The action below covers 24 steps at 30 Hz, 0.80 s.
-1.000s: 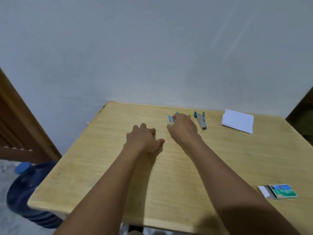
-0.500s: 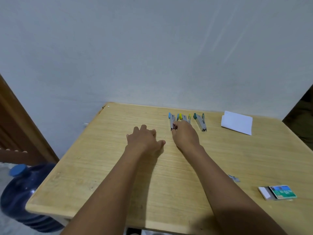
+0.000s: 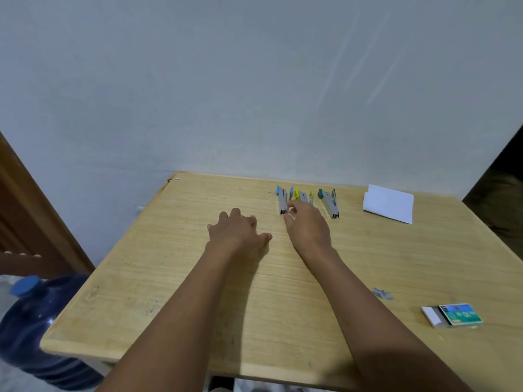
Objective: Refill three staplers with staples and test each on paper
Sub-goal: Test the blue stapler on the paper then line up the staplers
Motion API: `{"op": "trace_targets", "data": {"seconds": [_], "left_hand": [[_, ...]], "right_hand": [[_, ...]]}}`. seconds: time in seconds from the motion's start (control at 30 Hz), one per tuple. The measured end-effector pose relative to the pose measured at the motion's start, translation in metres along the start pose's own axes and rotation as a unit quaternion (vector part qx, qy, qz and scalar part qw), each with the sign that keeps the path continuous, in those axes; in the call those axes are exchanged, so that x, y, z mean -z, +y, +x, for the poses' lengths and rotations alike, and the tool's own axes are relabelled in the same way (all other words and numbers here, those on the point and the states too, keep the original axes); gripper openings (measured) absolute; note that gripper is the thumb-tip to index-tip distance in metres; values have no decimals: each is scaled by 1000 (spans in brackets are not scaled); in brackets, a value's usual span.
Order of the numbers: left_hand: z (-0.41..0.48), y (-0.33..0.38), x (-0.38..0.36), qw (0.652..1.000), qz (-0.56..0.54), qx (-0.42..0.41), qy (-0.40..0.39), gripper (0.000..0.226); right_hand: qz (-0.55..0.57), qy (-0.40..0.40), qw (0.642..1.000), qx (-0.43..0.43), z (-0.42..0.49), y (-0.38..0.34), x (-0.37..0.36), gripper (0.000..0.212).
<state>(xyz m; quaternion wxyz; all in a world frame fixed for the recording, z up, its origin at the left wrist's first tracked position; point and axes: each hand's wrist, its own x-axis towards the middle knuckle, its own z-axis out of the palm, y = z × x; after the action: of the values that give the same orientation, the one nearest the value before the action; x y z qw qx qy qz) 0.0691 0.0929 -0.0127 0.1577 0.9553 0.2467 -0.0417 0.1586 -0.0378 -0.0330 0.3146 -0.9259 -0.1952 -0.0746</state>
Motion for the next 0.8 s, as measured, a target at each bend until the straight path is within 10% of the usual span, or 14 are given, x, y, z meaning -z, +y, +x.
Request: {"op": "trace_targets", "data": {"seconds": [0.4,0.6,0.8], "left_hand": [[-26,16,-7,992,-66,19,104,47],[-104,76,-45,944,-237,-175,149,36],[-148,146,-93,938,-127,-301,119,39]], "right_hand": [[0,62,998,20,-122,80,128,15],[-77,16,990,-113,-152,164,185,29],[-79,-5,992,-103,-164,185,184,29]]}}
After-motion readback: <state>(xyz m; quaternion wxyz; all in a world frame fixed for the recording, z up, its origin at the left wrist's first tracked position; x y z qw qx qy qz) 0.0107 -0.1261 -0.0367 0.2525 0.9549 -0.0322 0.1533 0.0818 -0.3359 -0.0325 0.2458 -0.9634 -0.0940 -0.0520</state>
